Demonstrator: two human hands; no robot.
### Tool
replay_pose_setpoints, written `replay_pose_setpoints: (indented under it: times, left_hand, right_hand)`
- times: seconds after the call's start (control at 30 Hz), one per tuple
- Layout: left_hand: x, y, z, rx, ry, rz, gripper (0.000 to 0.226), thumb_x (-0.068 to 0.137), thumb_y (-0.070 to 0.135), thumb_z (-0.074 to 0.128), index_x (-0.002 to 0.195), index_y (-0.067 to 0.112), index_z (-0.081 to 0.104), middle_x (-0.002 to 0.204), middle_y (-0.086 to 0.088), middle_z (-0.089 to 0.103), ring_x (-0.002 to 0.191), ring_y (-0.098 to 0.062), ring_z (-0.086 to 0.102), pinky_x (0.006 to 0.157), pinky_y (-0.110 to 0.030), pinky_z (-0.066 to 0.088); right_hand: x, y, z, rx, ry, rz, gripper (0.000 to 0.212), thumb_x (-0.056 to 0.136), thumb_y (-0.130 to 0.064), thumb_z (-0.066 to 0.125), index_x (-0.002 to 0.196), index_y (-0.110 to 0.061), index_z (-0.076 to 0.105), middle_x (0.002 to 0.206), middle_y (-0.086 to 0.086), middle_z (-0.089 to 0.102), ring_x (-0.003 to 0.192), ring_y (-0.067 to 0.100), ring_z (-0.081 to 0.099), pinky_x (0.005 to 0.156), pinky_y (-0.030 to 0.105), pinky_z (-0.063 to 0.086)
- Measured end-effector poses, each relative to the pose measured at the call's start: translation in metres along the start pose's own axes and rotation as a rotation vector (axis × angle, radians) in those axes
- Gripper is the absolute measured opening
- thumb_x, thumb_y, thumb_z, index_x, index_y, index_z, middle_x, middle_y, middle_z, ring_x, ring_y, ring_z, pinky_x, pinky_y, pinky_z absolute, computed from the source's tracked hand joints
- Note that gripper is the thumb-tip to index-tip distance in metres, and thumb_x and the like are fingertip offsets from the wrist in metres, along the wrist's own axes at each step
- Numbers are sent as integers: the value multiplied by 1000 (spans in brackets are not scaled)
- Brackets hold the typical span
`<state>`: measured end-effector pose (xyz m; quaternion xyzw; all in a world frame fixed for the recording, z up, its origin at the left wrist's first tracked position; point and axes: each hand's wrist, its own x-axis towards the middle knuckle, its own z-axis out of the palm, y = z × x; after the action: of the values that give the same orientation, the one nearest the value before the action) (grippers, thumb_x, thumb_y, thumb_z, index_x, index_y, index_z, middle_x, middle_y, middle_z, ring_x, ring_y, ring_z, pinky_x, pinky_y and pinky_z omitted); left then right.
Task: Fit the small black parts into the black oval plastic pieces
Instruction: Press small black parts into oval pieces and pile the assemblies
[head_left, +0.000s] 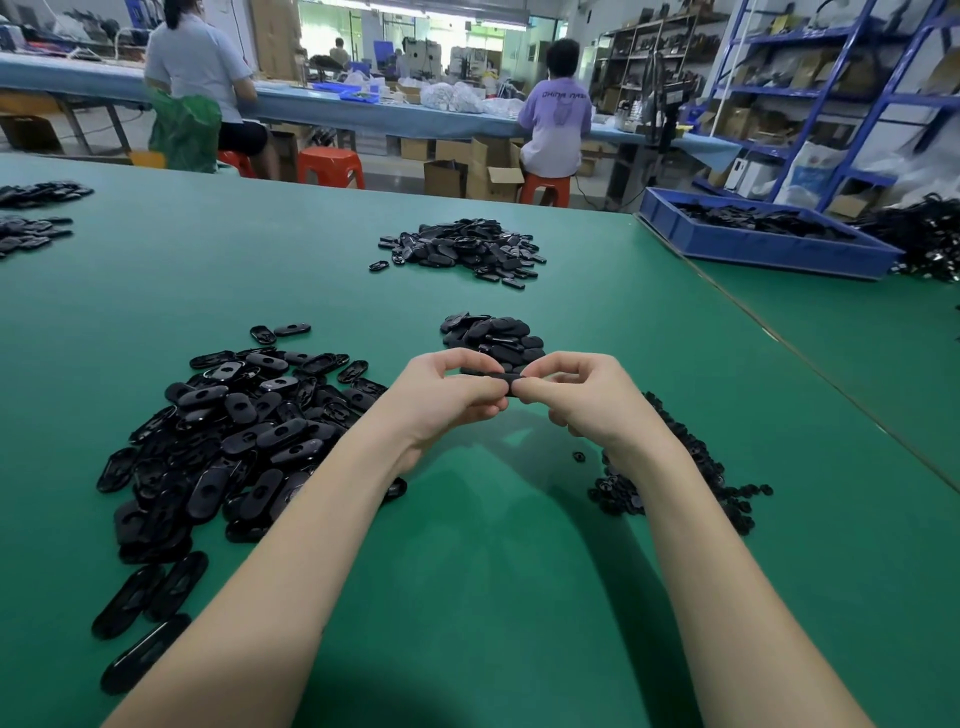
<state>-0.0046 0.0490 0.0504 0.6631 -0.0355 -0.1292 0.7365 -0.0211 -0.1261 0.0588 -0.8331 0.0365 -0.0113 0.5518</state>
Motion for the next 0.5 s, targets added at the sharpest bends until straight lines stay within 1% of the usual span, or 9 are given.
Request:
replay_pose_setpoints:
  times: [0.07,0.17,0.23,0.33,0.43,0.5]
  left_hand:
    - [-1,-1,0,38,14,12,14,87,-4,70,95,6,66,75,-12,72,66,-15,65,68,-18,56]
    - [-1,-2,1,75,51,25,14,87,-3,71,98,5,67,74,-11,73,64,-15,64,66,-17,56]
    - [0,-3,3,90,73,29,14,87,-3,71,98,4,67,72,-9,73,63,-14,63,65,-17,56]
    - [0,-5,8,94,101,17,14,86,-6,70,98,3,67,71,-9,71,63,-15,63,64,-15,56]
    - [1,-8,13,42,127,2,13,86,-8,70,89,4,67,74,-9,70,60,-12,66,64,-16,57]
    - [1,-10,15,16,143,-4,15,86,-9,70,85,6,66,74,-8,71,61,-12,68,66,-17,59]
  right_hand:
    - [1,2,2,-9,12,-3,10,81,-26,80,77,-23,71,71,-4,62,51,8,45,47,15,36]
    - [2,5,4,-22,20,-4,11,82,-30,80,81,-22,71,67,-8,62,50,7,50,49,17,38]
    - [4,7,4,-52,31,-10,13,82,-31,80,81,-21,72,61,-12,60,49,6,49,48,17,37]
    - [6,10,7,-71,67,-4,14,81,-29,81,80,-19,73,60,-13,60,48,5,46,51,20,38]
    - [7,12,8,-113,96,4,14,79,-30,81,77,-20,71,55,-14,58,47,3,46,51,21,38]
    - [8,14,8,-130,103,6,15,78,-31,81,76,-21,70,51,-16,56,44,0,46,50,19,38]
